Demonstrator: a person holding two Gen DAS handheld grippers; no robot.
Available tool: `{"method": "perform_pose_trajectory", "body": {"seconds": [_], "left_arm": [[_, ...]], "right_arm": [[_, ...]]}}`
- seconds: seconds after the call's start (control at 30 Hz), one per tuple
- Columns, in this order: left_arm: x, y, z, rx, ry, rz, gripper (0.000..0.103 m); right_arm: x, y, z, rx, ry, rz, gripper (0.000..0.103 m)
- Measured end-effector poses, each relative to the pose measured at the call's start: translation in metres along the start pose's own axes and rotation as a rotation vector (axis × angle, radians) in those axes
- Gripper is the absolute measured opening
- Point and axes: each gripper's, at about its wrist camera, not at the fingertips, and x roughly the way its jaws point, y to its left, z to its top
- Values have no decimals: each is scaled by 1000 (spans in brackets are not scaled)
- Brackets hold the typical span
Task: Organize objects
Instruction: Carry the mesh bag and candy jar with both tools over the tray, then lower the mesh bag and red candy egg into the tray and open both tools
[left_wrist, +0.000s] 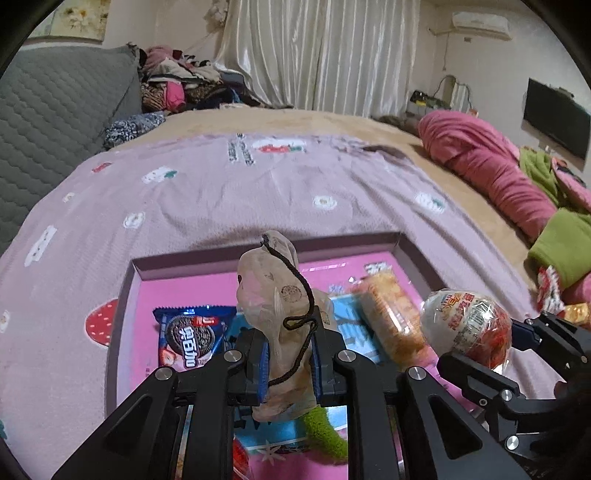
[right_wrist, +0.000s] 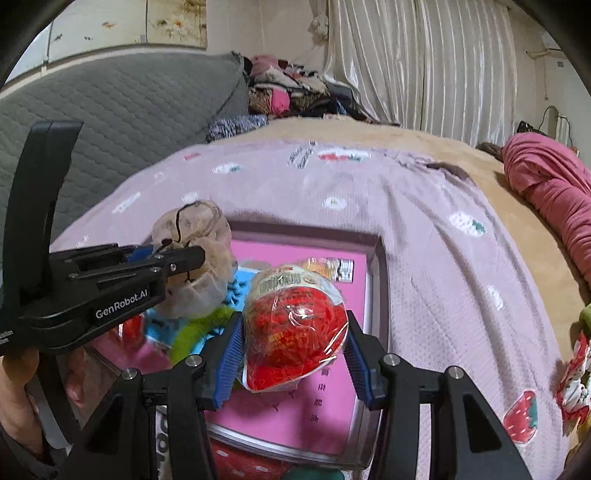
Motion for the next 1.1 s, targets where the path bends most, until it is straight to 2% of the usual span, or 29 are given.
{"method": "perform_pose_trajectory", "body": {"seconds": [0.4,0.63,0.73,0.87,0.93,1.1], "left_arm": [[24,6,-9,-4,84,-8,24],[22,7,-15,2,93,-11,25],[20,7,-17,15,89,3,33],[19,6,-17,21,91,19,50],[18,5,-18,26,95,21,52],[16,6,-18,34,93,40,65]], "right_arm": [[14,2,-10,-4,57,-2,52],[15,3,-14,-18,101,2,52],[21,2,-18,-20,132,-3,52],[25,2,-21,-20,149,-10,52],[25,3,-21,-24,153,-13,52],[27,5,-23,-36,171,-27,53]]}}
